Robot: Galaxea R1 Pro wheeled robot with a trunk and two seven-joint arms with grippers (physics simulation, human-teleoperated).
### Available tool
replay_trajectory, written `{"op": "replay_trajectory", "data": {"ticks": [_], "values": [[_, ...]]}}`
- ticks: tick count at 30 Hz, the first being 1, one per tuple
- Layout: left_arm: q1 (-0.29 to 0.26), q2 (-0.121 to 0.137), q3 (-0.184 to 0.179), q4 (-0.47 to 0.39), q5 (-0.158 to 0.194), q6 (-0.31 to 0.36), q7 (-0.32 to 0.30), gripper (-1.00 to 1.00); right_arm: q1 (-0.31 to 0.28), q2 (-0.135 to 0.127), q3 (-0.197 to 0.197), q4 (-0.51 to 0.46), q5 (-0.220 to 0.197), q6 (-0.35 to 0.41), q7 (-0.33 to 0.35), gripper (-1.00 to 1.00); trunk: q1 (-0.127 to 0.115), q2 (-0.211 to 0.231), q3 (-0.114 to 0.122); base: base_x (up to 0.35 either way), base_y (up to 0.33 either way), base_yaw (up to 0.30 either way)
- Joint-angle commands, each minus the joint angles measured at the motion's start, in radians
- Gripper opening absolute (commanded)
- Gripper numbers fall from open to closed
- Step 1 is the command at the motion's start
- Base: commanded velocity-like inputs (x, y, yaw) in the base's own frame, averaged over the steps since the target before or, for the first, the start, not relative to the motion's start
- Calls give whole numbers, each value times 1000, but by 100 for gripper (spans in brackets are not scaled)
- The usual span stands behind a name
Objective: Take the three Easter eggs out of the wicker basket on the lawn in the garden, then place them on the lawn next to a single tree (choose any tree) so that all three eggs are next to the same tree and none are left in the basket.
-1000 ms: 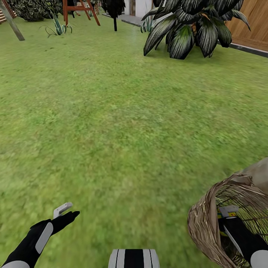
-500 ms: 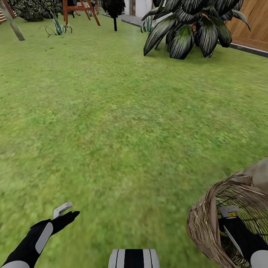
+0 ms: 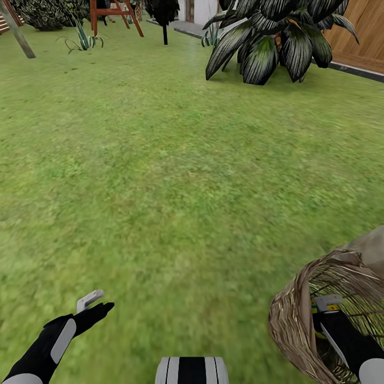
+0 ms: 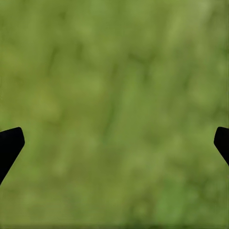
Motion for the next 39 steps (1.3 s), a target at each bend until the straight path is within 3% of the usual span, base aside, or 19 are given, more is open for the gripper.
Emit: {"op": "replay_trajectory", "data": {"ticks": [1, 13, 21, 39], "values": [[0, 0, 4, -1, 3, 6, -3, 100, 0, 0, 3, -2, 8, 7, 1, -100, 0, 0, -1, 0, 0, 0], [0, -2, 4, 1, 2, 6, -3, 100, 0, 0, 2, -1, 5, 4, 3, -100, 0, 0, -1, 0, 0, 0], [0, -2, 4, 2, 2, 6, -3, 100, 0, 2, 4, 9, 5, 4, 3, -100, -4, 2, 30, -214, 0, 0], [0, -12, 4, 4, 2, 9, -3, 100, 0, 15, 6, 23, 5, -2, 6, -100, -12, 6, 100, -4, 0, 12]]}}
